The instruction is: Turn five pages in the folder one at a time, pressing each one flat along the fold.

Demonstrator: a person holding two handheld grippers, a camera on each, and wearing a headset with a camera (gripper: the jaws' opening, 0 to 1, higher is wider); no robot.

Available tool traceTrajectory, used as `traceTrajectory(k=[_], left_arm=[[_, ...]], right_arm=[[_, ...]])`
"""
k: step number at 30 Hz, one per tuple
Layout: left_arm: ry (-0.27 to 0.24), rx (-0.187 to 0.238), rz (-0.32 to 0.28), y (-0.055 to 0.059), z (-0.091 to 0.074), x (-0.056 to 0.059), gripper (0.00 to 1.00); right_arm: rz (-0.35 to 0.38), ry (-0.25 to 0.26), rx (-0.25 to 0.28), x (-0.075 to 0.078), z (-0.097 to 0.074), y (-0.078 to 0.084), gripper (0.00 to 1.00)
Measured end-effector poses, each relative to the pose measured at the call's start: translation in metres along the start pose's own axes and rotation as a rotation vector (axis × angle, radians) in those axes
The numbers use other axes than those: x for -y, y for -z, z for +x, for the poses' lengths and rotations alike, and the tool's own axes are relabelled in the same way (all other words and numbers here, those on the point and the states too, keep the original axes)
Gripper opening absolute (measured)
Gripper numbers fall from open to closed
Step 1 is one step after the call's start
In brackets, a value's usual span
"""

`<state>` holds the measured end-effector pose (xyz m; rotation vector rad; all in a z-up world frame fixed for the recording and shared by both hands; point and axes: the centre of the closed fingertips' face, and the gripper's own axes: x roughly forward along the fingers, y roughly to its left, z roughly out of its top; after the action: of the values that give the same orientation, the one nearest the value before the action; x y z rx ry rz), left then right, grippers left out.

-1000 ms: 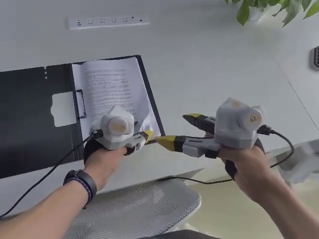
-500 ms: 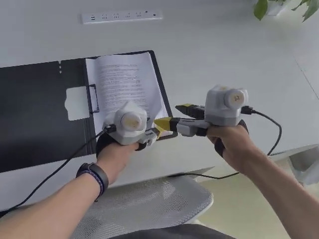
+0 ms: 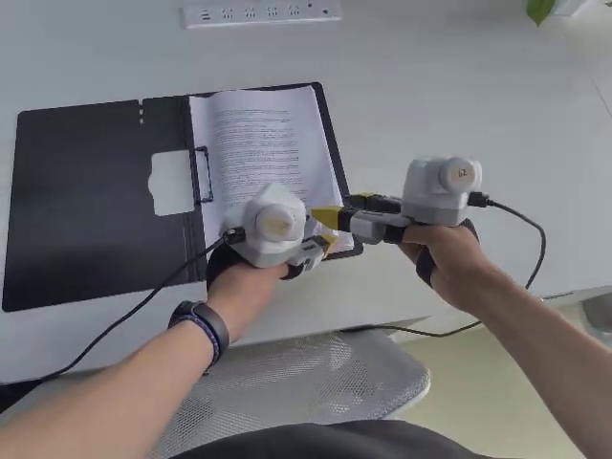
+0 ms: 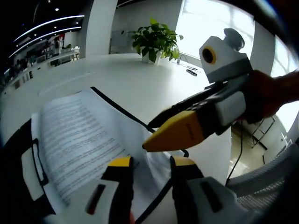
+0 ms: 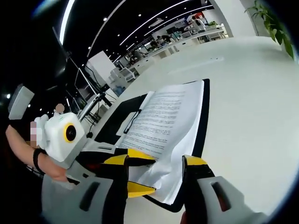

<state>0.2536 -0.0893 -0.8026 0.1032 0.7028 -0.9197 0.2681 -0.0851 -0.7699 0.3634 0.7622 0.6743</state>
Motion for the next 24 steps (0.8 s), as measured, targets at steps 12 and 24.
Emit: traceTrajectory(k=[12, 24], left_arm=[[-0.002, 0.001, -0.005, -0.001, 0.001, 0.000, 0.30], [-0.006, -0.001, -0.013, -0.001, 0.003, -0.001, 0.29]], right_arm=[[0.061, -0.004, 0.013, 0.007, 0.009, -0.001, 0.28], [0.085, 0.016, 0.010, 0.018, 0.014, -0.002, 0.07]])
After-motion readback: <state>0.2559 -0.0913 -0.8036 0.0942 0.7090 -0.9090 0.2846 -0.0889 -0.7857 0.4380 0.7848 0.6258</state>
